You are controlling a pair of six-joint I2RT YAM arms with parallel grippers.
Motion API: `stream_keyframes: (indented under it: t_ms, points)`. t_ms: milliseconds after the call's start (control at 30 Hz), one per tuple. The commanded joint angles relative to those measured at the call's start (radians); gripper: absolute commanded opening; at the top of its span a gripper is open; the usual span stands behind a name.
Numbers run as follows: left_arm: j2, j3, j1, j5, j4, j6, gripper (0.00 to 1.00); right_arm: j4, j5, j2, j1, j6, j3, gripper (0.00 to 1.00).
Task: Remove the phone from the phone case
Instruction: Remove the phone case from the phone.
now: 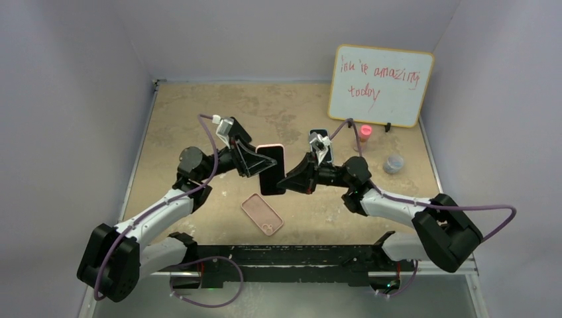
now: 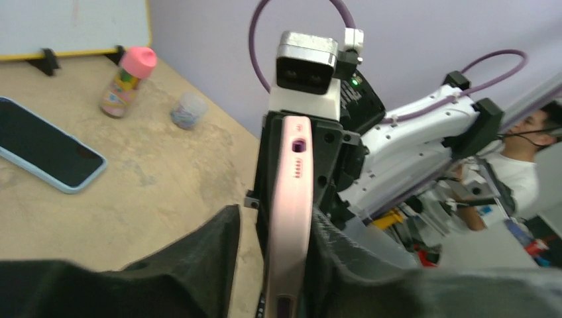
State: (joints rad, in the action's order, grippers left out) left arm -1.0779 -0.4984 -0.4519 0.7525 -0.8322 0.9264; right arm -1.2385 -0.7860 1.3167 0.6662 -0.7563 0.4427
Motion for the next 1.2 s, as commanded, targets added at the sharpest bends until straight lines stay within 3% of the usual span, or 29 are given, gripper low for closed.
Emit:
stream_keyframes:
  t_ms: [0, 100, 333, 500, 800, 1167]
  points:
    - [-0.023, -0.050, 0.004, 0.121, -0.007, -0.036, 0.31, 0.124, -0.067, -0.071, -0.006, 0.121, 0.109, 0.00]
    - [-0.015, -0.044, 0.004, 0.111, -0.008, -0.031, 0.00, 0.170, -0.046, -0.080, -0.014, 0.151, 0.118, 0.02]
    - [0.059, 0.046, 0.004, -0.147, -0.094, 0.091, 0.00, 0.148, 0.146, -0.150, 0.000, 0.190, 0.048, 0.49]
    - [0.085, 0.146, 0.002, -0.349, -0.248, 0.229, 0.00, 0.061, 0.325, -0.191, 0.032, 0.144, -0.045, 0.65]
    - [0.051, 0.208, -0.022, -0.555, -0.436, 0.340, 0.00, -0.086, 0.486, -0.145, 0.135, 0.079, -0.126, 0.73]
    - [0.009, 0.200, -0.103, -0.636, -0.517, 0.344, 0.00, -0.307, 0.577, -0.008, 0.211, 0.064, -0.111, 0.66]
